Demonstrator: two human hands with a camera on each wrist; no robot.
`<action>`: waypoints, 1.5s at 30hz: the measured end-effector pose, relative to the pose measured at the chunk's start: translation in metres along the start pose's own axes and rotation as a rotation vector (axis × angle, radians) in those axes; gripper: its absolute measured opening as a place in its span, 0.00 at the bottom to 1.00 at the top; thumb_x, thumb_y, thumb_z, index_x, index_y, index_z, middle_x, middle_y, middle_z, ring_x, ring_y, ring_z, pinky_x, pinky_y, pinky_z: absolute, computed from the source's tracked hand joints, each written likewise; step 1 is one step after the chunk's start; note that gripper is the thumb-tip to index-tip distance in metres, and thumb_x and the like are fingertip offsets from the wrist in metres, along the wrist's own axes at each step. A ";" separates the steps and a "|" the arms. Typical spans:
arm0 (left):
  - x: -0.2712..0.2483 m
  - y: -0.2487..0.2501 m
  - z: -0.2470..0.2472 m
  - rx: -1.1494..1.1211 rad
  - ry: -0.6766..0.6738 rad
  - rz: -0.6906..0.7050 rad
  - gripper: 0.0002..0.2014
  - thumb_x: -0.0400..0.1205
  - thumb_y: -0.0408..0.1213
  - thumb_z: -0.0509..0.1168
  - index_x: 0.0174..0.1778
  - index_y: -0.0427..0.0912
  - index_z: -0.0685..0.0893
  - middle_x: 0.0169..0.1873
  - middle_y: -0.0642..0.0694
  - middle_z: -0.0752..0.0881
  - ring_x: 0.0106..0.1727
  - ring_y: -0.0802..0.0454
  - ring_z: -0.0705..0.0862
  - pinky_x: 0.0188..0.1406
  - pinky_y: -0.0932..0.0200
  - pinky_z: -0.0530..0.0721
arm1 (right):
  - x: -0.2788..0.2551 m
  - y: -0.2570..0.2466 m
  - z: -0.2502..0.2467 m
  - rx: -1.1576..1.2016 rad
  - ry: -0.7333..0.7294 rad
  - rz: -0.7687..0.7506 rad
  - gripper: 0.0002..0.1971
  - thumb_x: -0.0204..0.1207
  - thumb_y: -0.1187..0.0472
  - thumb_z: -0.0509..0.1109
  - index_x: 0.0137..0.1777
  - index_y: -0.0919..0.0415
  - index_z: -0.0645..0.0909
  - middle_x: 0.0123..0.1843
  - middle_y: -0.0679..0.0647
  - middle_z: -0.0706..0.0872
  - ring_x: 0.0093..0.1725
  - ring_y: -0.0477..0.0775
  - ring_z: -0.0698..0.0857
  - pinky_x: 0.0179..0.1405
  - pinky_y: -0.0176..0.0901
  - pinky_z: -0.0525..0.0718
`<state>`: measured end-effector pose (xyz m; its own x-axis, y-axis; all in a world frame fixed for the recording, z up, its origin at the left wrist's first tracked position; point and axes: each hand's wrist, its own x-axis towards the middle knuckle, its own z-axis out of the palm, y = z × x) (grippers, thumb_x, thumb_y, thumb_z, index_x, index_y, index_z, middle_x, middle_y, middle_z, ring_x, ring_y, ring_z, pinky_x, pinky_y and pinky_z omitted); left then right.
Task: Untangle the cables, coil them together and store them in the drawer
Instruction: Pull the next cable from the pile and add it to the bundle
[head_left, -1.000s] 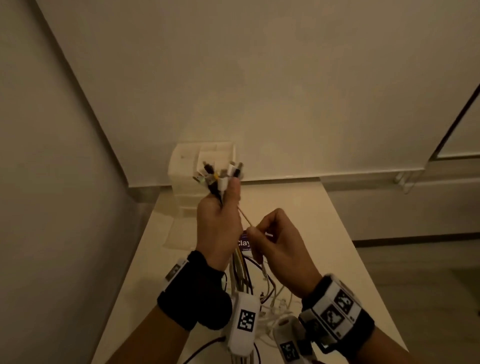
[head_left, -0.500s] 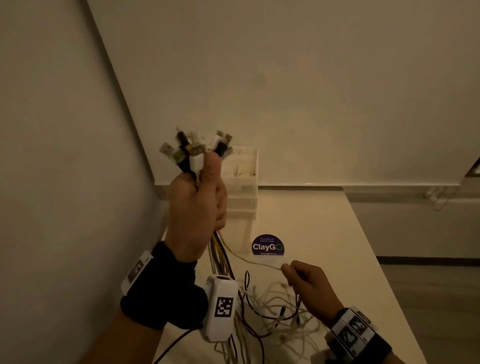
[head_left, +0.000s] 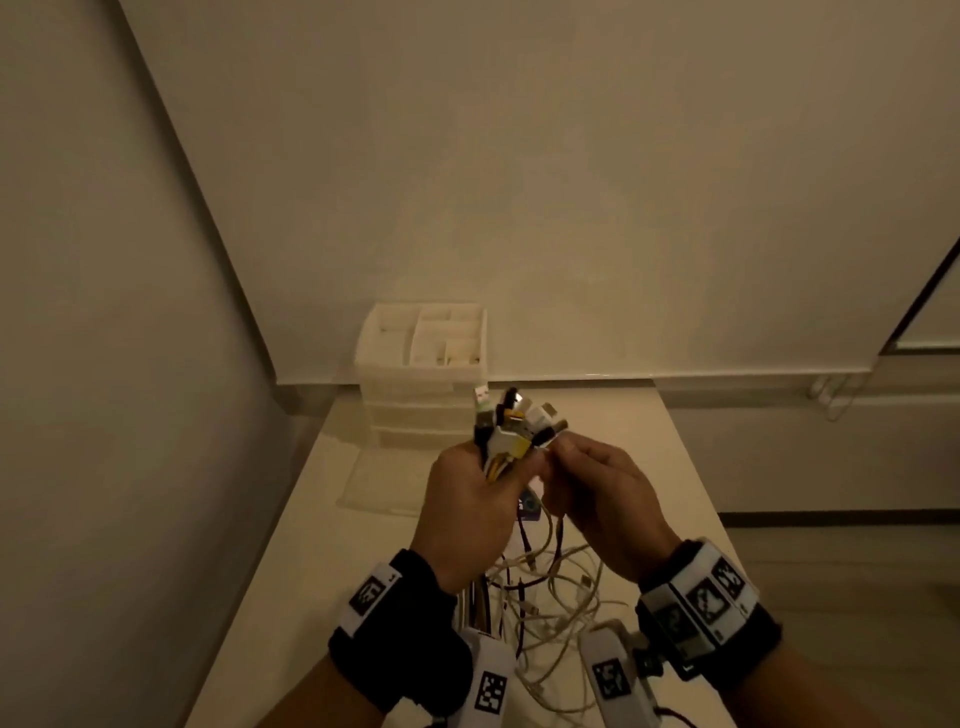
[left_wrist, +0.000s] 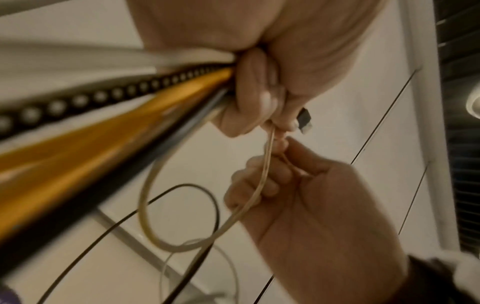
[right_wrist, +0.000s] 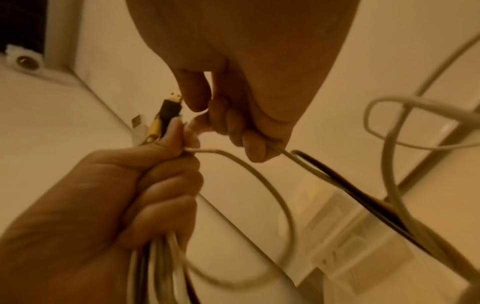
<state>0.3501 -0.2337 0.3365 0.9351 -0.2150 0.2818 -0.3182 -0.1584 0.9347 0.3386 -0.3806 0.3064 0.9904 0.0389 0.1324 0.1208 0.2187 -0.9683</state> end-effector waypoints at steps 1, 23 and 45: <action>0.002 0.002 -0.003 0.006 0.043 0.026 0.11 0.81 0.33 0.69 0.33 0.49 0.84 0.19 0.61 0.81 0.21 0.65 0.78 0.25 0.72 0.73 | -0.003 0.007 -0.001 -0.027 -0.014 0.011 0.17 0.79 0.54 0.61 0.33 0.62 0.81 0.29 0.59 0.71 0.28 0.55 0.69 0.32 0.47 0.68; 0.003 0.026 -0.011 0.095 0.039 0.162 0.14 0.74 0.32 0.76 0.45 0.59 0.88 0.35 0.76 0.86 0.42 0.74 0.87 0.40 0.80 0.78 | 0.014 0.019 -0.035 -0.266 0.204 -0.054 0.19 0.71 0.67 0.71 0.21 0.63 0.70 0.21 0.52 0.68 0.25 0.50 0.66 0.29 0.45 0.68; 0.019 0.024 -0.052 0.020 0.571 0.190 0.12 0.77 0.52 0.69 0.37 0.47 0.86 0.25 0.58 0.82 0.24 0.59 0.78 0.26 0.57 0.75 | -0.008 0.118 -0.069 -0.697 -0.082 0.093 0.10 0.84 0.64 0.63 0.44 0.60 0.84 0.33 0.42 0.83 0.35 0.37 0.82 0.39 0.25 0.76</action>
<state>0.3683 -0.1911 0.3761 0.7958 0.3096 0.5204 -0.4855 -0.1874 0.8539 0.3496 -0.4226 0.1768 0.9938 0.1066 0.0313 0.0775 -0.4635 -0.8827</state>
